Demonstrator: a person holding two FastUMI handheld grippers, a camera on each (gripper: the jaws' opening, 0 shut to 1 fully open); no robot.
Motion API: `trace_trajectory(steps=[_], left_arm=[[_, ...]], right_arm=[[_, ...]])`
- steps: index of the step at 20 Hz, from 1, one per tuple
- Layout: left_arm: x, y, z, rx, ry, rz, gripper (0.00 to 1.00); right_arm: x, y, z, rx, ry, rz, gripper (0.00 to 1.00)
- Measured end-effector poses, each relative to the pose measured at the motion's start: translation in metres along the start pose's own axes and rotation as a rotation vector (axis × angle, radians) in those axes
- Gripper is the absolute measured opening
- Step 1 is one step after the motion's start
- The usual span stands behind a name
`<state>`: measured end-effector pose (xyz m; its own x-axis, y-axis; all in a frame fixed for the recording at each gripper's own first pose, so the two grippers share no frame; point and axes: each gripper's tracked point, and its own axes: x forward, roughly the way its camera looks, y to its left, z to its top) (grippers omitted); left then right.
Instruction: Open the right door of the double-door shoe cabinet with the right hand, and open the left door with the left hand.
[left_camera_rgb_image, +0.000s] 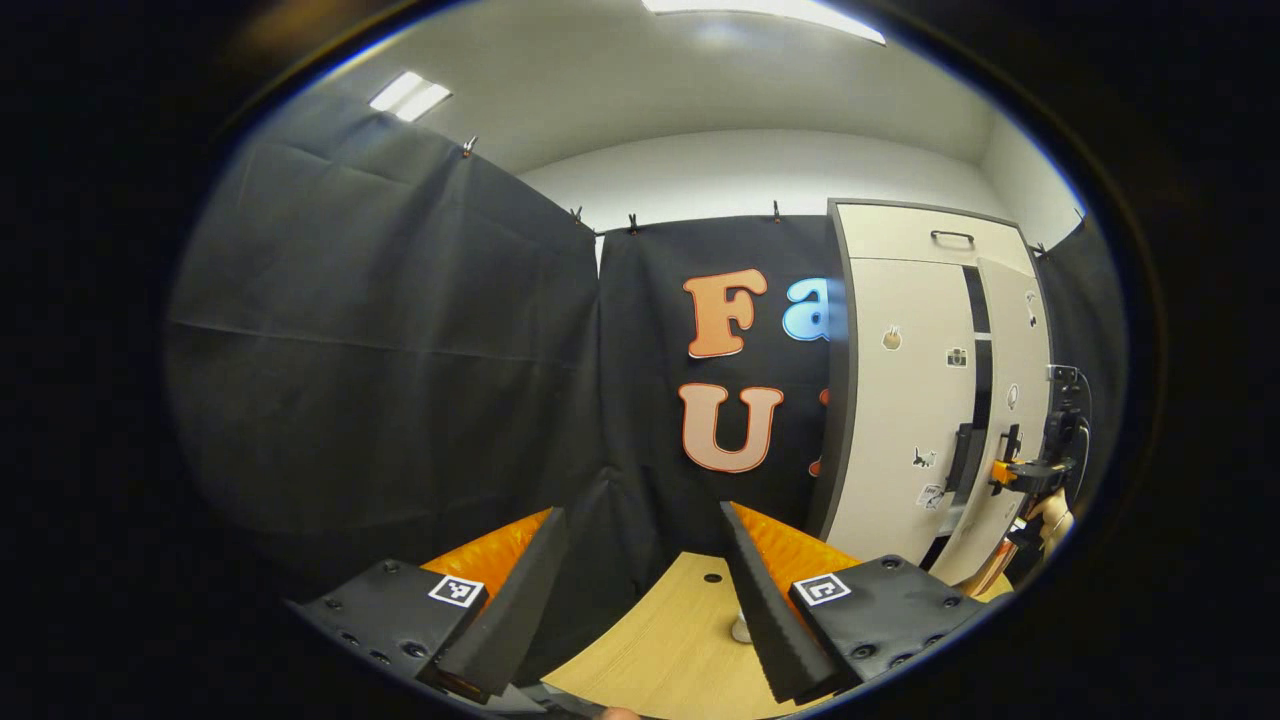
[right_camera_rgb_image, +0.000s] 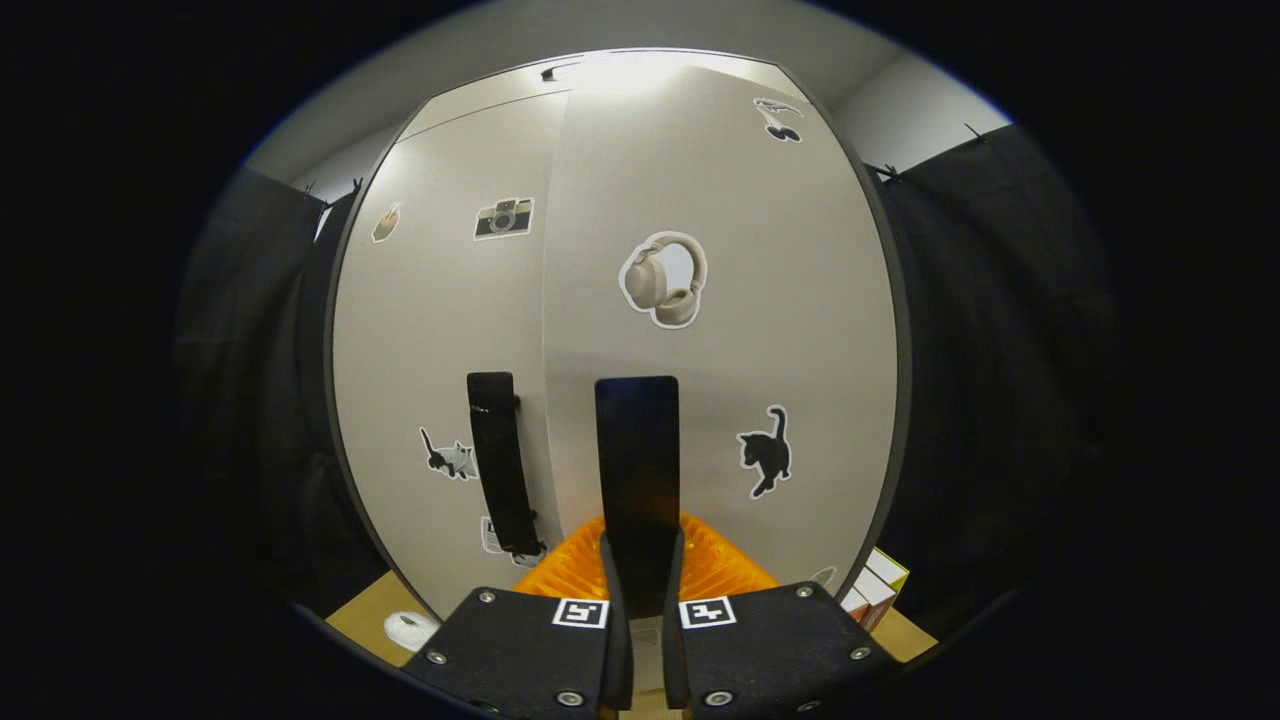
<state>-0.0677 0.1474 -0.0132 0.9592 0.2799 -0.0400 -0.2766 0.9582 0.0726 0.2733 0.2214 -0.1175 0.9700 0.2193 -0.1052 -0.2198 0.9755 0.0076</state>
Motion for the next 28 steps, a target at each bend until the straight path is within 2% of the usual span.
trace_trajectory(steps=[8, 17, 18, 19, 28], left_arm=[[-0.024, 0.004, 0.008, -0.014, -0.018, -0.011, 0.97], [-0.026, -0.022, 0.015, -0.008, -0.033, -0.065, 0.97], [-0.026, -0.025, 0.015, -0.008, -0.034, -0.071, 0.96], [-0.027, -0.029, 0.016, -0.01, -0.036, -0.08, 0.97], [-0.022, -0.074, 0.011, -0.018, -0.023, -0.162, 0.96]], right_arm=[[-0.021, -0.013, 0.002, -0.001, 0.004, -0.012, 0.09], [-0.036, -0.037, 0.004, -0.036, -0.001, -0.053, 0.08], [-0.037, -0.039, 0.005, -0.034, -0.01, -0.058, 0.04], [-0.039, -0.041, 0.005, -0.033, -0.009, -0.061, 0.04], [-0.05, -0.077, 0.009, -0.06, -0.019, -0.166, 0.0]])
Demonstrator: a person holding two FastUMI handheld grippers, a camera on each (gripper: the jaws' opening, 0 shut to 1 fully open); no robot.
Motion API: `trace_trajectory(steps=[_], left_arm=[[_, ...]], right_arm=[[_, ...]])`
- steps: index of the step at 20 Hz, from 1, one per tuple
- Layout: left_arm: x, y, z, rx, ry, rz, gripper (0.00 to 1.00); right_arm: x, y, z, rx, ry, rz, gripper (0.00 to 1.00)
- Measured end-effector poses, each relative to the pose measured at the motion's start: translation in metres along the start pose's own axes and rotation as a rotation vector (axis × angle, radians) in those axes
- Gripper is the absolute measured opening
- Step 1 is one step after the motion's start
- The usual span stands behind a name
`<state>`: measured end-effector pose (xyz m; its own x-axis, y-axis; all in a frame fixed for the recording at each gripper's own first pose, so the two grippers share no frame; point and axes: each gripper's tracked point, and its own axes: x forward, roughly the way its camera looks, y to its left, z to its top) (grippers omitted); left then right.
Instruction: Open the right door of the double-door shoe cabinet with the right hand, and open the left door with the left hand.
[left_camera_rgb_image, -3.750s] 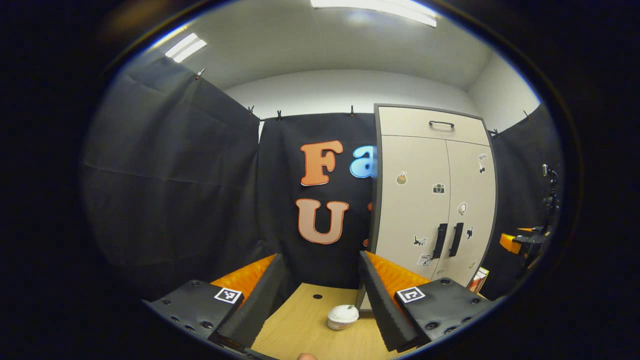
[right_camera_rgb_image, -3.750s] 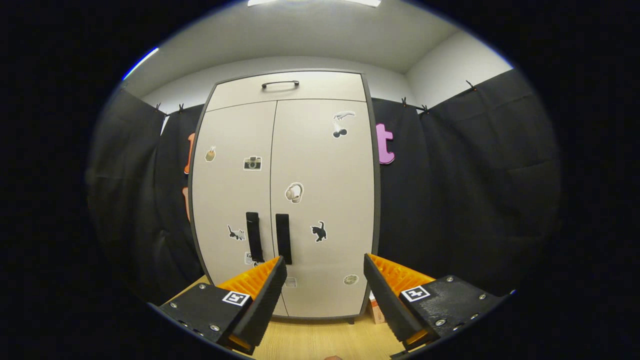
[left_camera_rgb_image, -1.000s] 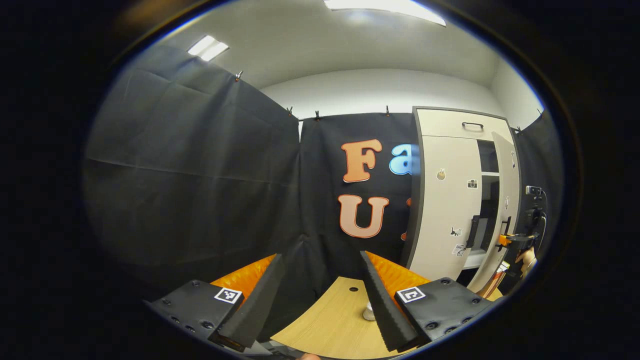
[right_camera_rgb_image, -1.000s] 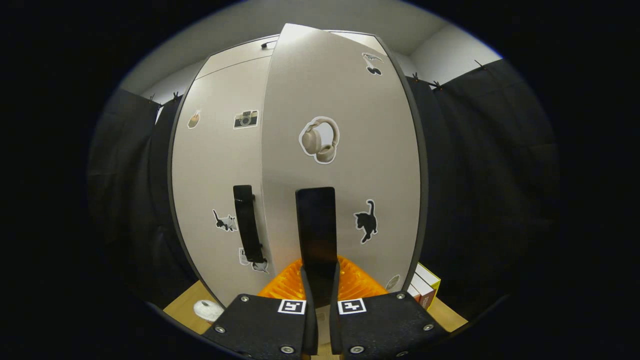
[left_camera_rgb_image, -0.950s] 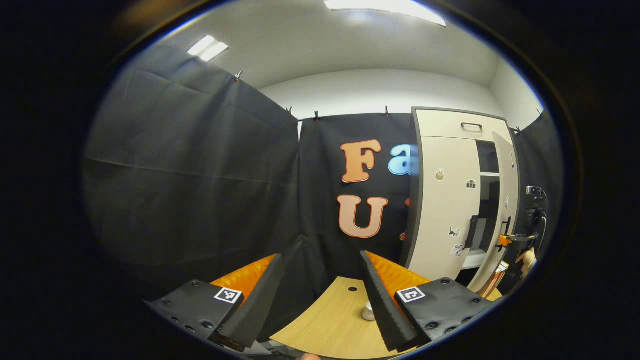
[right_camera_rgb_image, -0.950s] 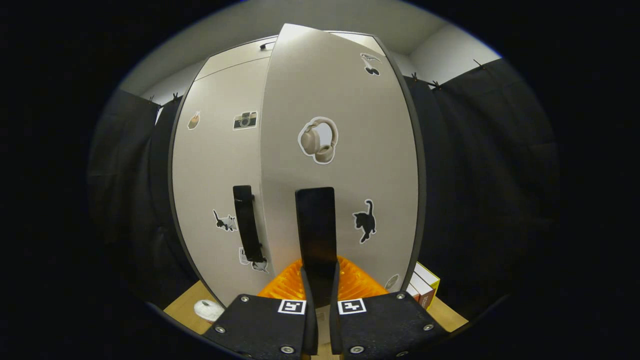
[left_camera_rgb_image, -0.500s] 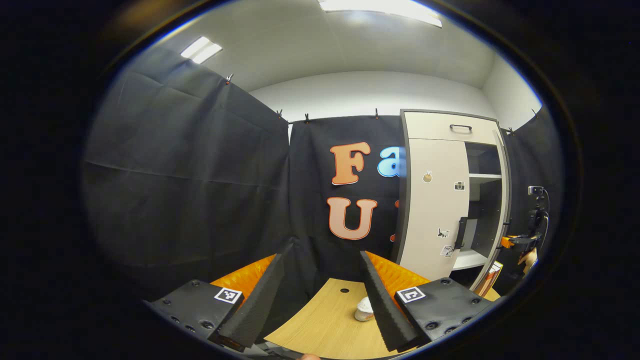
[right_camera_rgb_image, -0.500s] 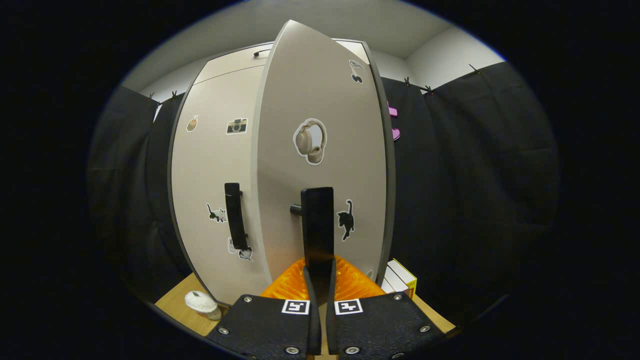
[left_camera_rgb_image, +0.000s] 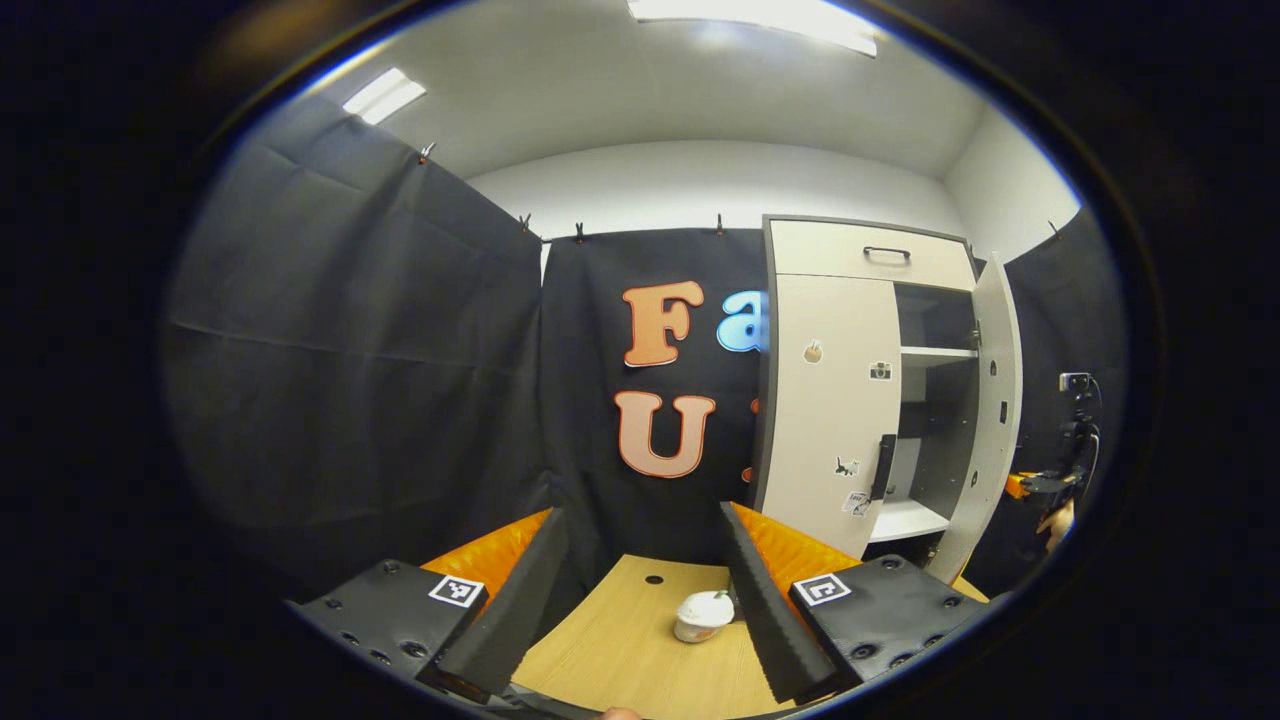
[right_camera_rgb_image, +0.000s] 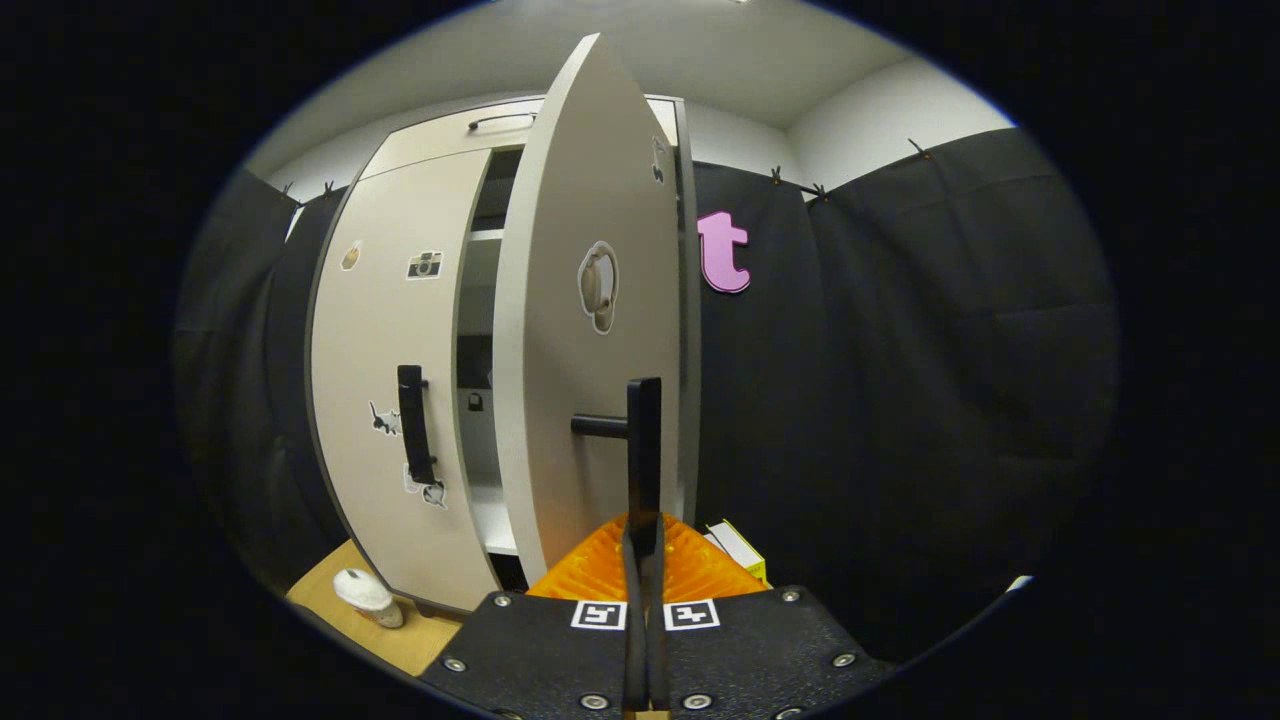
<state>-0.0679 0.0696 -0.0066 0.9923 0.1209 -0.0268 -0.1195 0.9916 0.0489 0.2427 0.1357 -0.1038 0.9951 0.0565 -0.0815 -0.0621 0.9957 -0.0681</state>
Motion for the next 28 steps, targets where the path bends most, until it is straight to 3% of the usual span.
trace_trajectory(steps=[19, 23, 24, 27, 28], left_arm=[[0.039, -0.14, -0.023, -0.053, 0.05, -0.088, 0.98], [0.052, -0.175, -0.029, -0.05, 0.054, -0.104, 0.95], [0.057, -0.185, -0.031, -0.048, 0.056, -0.111, 0.95], [0.071, -0.217, -0.036, -0.054, 0.06, -0.139, 0.97], [0.077, -0.229, -0.038, -0.056, 0.062, -0.151, 0.97]], right_arm=[[0.002, -0.014, -0.004, 0.004, 0.039, 0.114, 0.0], [-0.003, -0.022, -0.003, 0.059, 0.038, 0.077, 0.0], [-0.001, -0.027, -0.001, 0.075, 0.027, 0.061, 0.02], [-0.004, -0.014, 0.006, 0.158, -0.001, 0.106, 0.09], [-0.005, -0.019, 0.007, 0.16, 0.0, 0.101, 0.2]])
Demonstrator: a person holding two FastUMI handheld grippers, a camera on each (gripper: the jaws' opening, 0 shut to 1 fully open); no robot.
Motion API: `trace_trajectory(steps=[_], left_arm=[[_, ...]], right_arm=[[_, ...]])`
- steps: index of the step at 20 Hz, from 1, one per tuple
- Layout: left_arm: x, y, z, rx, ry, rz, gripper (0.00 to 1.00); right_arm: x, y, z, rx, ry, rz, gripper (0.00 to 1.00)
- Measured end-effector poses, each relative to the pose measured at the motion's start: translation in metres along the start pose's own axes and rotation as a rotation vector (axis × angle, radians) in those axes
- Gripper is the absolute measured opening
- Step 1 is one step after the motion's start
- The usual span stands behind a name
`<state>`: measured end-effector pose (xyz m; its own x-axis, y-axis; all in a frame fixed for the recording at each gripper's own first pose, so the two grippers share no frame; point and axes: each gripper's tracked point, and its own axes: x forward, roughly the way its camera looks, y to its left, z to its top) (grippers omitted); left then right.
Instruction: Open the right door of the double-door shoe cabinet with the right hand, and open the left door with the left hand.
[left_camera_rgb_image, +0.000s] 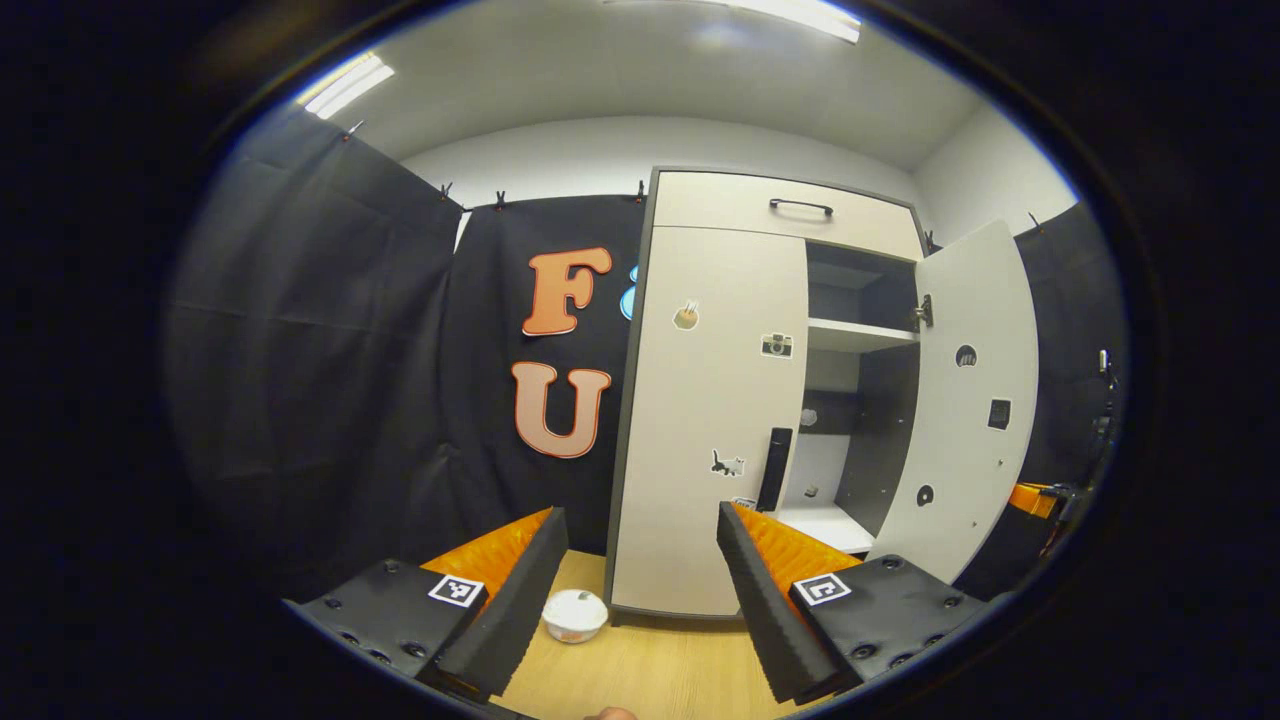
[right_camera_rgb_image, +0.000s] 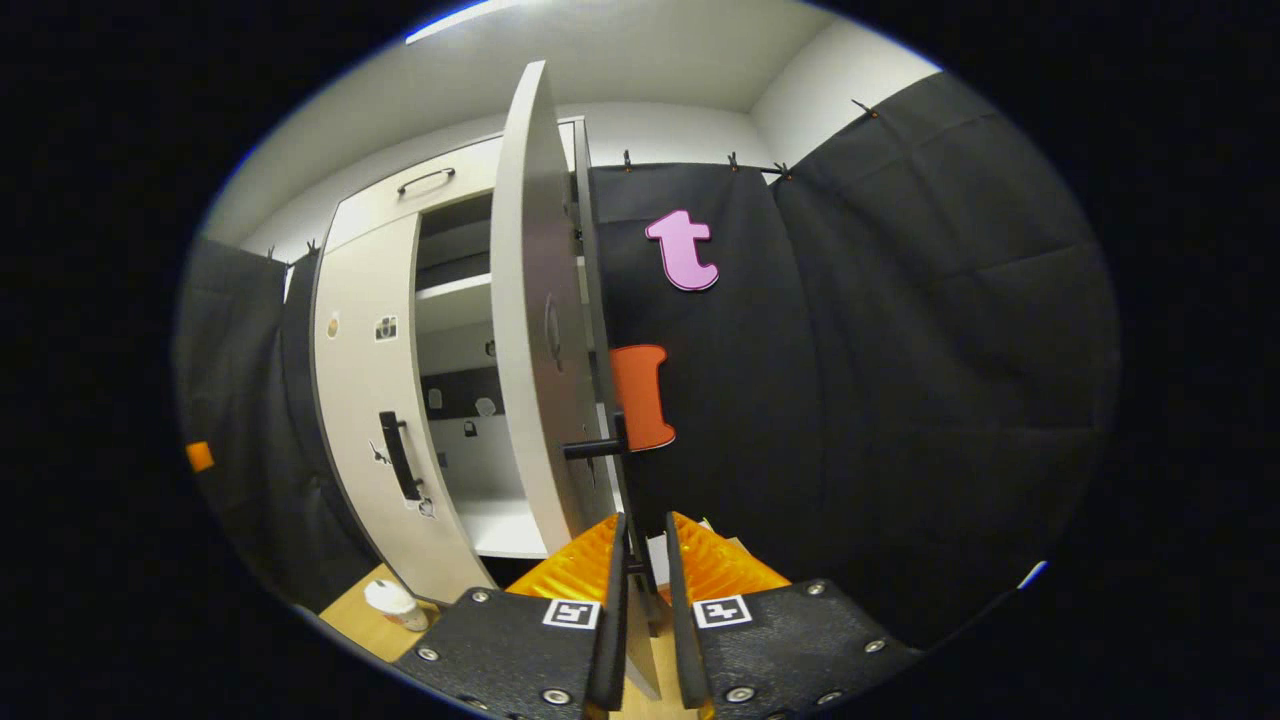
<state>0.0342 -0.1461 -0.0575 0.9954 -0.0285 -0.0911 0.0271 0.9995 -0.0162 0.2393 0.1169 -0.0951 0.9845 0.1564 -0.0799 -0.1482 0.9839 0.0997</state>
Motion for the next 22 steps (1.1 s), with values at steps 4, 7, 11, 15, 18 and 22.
trace_trajectory(steps=[4, 7, 11, 15, 18, 22], left_arm=[[0.038, -0.039, -0.009, -0.002, 0.009, -0.044, 0.96], [0.067, -0.067, -0.021, -0.012, 0.022, -0.078, 0.96], [0.107, -0.105, -0.032, 0.014, 0.02, -0.133, 0.96], [0.14, -0.135, -0.044, 0.044, 0.013, -0.181, 0.98], [0.163, -0.143, -0.053, 0.073, 0.024, -0.168, 0.96], [0.199, -0.151, -0.066, 0.078, 0.043, -0.161, 0.96]], right_arm=[[-0.006, -0.02, 0.009, -0.037, -0.03, -0.037, 0.68], [-0.007, -0.035, 0.008, -0.064, -0.034, -0.075, 0.93], [-0.01, -0.041, 0.005, -0.057, -0.022, -0.087, 0.93], [-0.01, -0.057, 0.004, -0.095, -0.02, -0.121, 0.93], [-0.01, -0.062, 0.001, -0.089, -0.011, -0.13, 0.93], [-0.009, -0.07, 0.0, -0.089, -0.007, -0.154, 0.93]])
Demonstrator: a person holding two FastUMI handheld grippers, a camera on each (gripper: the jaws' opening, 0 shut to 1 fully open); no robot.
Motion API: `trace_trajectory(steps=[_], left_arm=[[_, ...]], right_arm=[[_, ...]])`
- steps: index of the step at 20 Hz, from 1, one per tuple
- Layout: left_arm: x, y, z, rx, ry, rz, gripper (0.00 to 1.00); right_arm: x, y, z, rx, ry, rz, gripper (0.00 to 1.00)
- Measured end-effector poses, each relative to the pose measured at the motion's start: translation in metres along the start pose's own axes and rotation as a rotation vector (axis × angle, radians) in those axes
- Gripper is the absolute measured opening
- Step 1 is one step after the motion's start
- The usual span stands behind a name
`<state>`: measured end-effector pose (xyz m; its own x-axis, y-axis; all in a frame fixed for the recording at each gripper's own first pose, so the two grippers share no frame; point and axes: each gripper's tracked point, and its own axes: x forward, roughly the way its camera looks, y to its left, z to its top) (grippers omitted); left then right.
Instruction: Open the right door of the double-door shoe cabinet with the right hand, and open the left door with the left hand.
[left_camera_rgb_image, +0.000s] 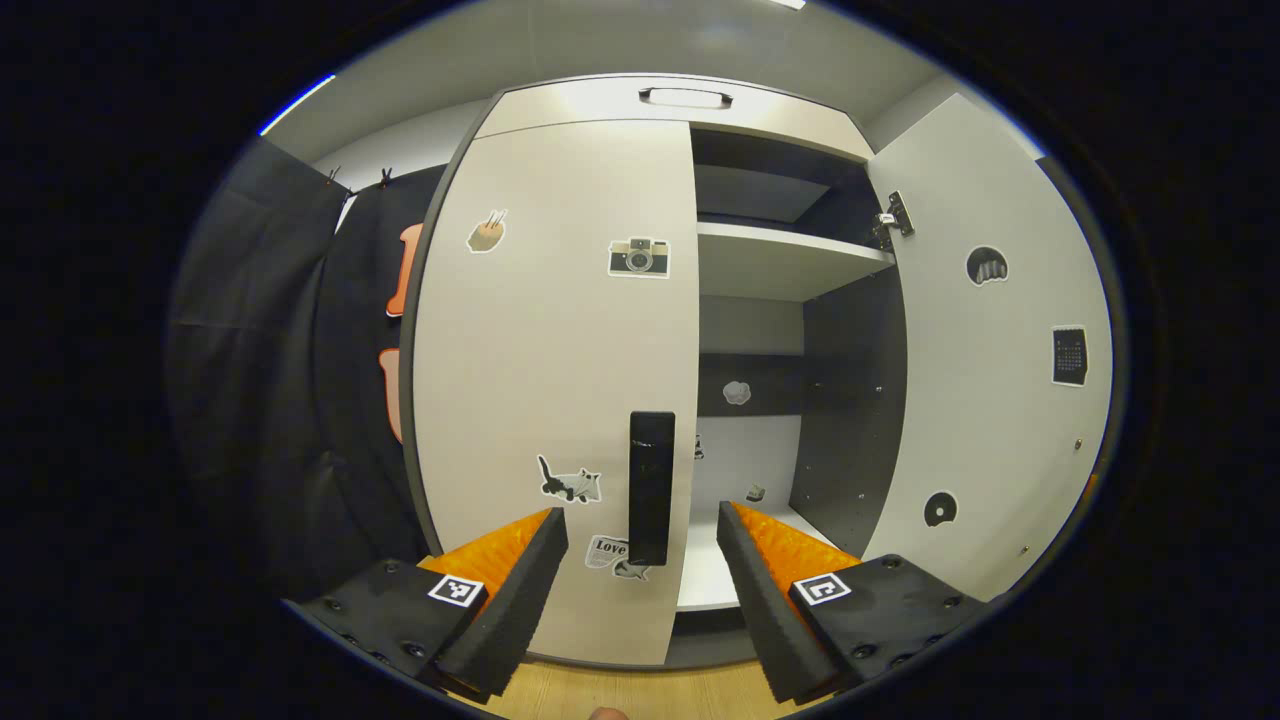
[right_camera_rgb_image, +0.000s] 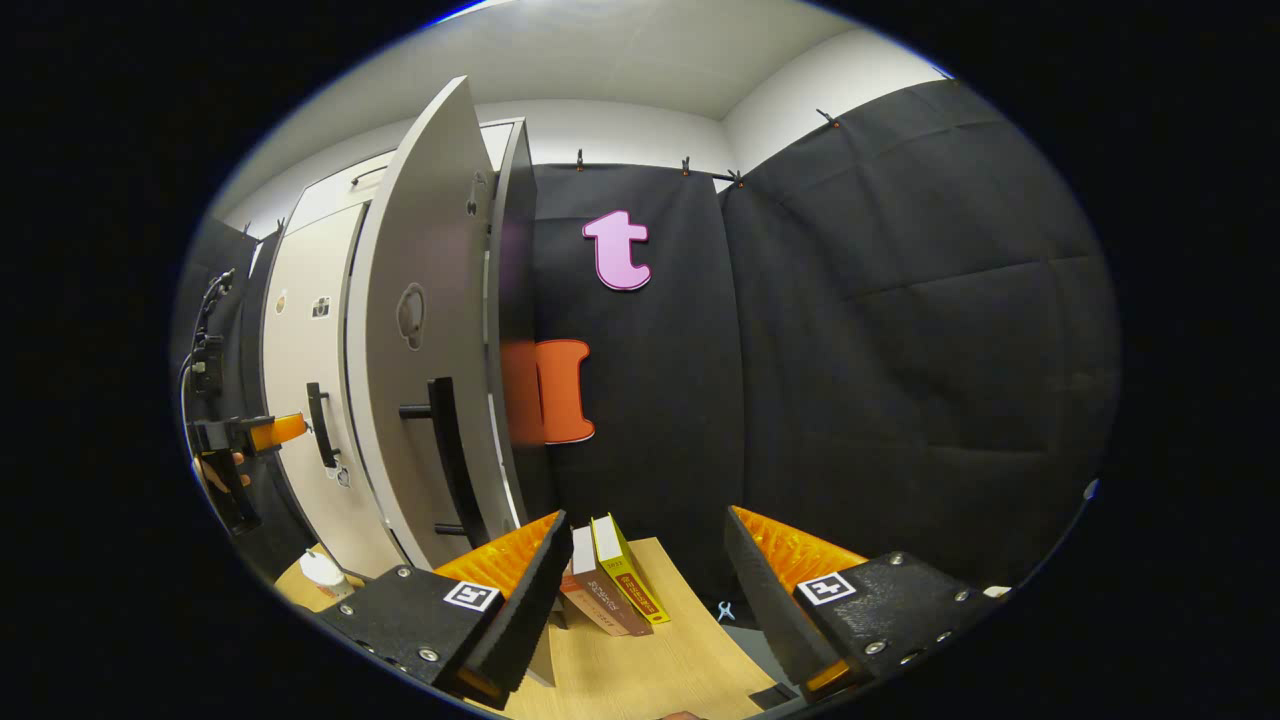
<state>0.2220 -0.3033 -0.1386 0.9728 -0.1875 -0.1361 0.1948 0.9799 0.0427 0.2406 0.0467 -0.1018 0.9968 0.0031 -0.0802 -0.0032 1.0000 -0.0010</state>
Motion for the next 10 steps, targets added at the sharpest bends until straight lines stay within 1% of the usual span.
trace_trajectory(steps=[1, 3, 4, 6, 10], left_arm=[[0.008, 0.001, -0.002, 0.004, 0.001, 0.002, 0.95], [0.025, 0.004, -0.005, 0.016, 0.0, 0.014, 0.97], [0.031, 0.004, -0.007, 0.017, -0.001, 0.017, 0.96], [0.043, 0.004, -0.014, 0.021, 0.018, 0.018, 0.98], [0.062, 0.001, -0.03, 0.004, 0.055, 0.006, 0.96]], right_arm=[[0.0, -0.002, 0.0, -0.002, 0.002, -0.007, 0.93], [0.0, -0.007, -0.003, -0.003, 0.016, -0.027, 0.93], [-0.001, -0.009, -0.005, -0.002, 0.021, -0.034, 0.93], [-0.002, -0.013, -0.007, 0.002, 0.034, -0.047, 0.93], [-0.003, -0.02, -0.009, -0.001, 0.042, -0.069, 0.93]])
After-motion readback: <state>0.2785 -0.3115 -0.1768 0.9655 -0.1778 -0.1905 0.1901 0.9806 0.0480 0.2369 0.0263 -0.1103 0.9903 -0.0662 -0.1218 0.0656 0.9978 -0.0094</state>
